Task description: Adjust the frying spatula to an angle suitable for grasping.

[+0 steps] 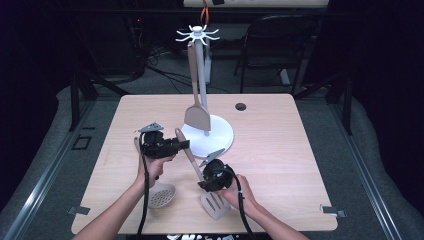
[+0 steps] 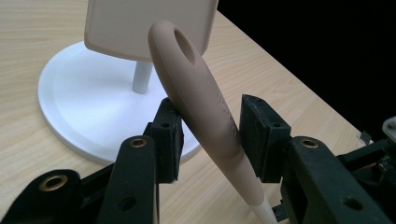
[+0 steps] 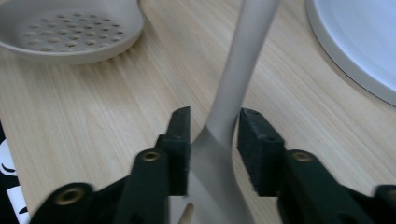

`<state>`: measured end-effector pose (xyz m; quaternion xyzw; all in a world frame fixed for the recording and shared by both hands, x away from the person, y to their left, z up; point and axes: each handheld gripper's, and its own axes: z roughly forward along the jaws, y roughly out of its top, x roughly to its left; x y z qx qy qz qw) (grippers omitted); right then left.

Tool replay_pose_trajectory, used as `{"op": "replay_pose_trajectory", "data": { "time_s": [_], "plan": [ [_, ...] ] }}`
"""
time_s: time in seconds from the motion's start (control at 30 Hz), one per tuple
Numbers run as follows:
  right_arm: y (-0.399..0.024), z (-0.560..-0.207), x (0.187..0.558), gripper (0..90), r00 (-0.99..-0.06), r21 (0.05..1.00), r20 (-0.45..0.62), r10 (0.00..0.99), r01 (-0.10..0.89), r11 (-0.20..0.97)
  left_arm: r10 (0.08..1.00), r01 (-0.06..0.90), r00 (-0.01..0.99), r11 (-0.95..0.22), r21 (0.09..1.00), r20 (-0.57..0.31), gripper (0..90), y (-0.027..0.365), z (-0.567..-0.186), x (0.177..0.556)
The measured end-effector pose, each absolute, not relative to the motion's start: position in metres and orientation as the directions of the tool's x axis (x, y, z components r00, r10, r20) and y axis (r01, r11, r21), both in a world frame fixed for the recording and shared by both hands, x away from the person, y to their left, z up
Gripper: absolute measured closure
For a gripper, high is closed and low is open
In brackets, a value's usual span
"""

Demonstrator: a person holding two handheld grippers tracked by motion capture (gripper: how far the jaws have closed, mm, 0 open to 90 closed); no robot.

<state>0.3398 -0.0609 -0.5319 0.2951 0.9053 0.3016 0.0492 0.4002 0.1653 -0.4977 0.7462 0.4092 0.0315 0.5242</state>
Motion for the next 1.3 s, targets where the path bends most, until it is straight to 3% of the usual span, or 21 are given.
{"op": "replay_pose_trajectory", "data": {
  "time_s": [0.17, 0.27, 0.4, 0.77, 1.03, 1.2, 1.3],
  "plan": [
    [-0.063, -0.532, 0.34, 69.0, -0.809, 0.581, 0.111, 0.577, 0.524, 0.623, 0.643, 0.579, 0.662, -0.111, 0.808, -0.386, 59.8, 0.164, -0.496, 0.398],
    [-0.064, -0.532, 0.34, 70.5, -0.799, 0.59, 0.117, 0.589, 0.533, 0.606, 0.592, 0.619, 0.664, -0.092, 0.78, -0.456, 56.3, 0.164, -0.499, 0.399],
    [-0.066, -0.53, 0.34, 72.1, -0.791, 0.597, 0.131, 0.597, 0.544, 0.59, 0.573, 0.627, 0.667, -0.084, 0.775, -0.477, 54.9, 0.162, -0.499, 0.394],
    [-0.067, -0.527, 0.337, 74.5, -0.78, 0.625, 0.144, 0.61, 0.549, 0.555, 0.579, 0.621, 0.69, -0.163, 0.767, -0.435, 55.3, 0.146, -0.504, 0.378],
    [-0.068, -0.525, 0.337, 74.8, -0.78, 0.634, 0.134, 0.612, 0.542, 0.552, 0.594, 0.615, 0.704, -0.236, 0.752, -0.389, 65.3, 0.132, -0.511, 0.372],
    [-0.069, -0.525, 0.337, 73.2, -0.785, 0.635, 0.139, 0.603, 0.538, 0.554, 0.567, 0.616, 0.713, -0.227, 0.754, -0.412, 67.8, 0.133, -0.513, 0.373],
    [-0.071, -0.524, 0.337, 63.4, -0.794, 0.613, 0.137, 0.592, 0.537, 0.579, 0.558, 0.611, 0.718, -0.218, 0.761, -0.417, 68.7, 0.134, -0.512, 0.372]
  ]
}}
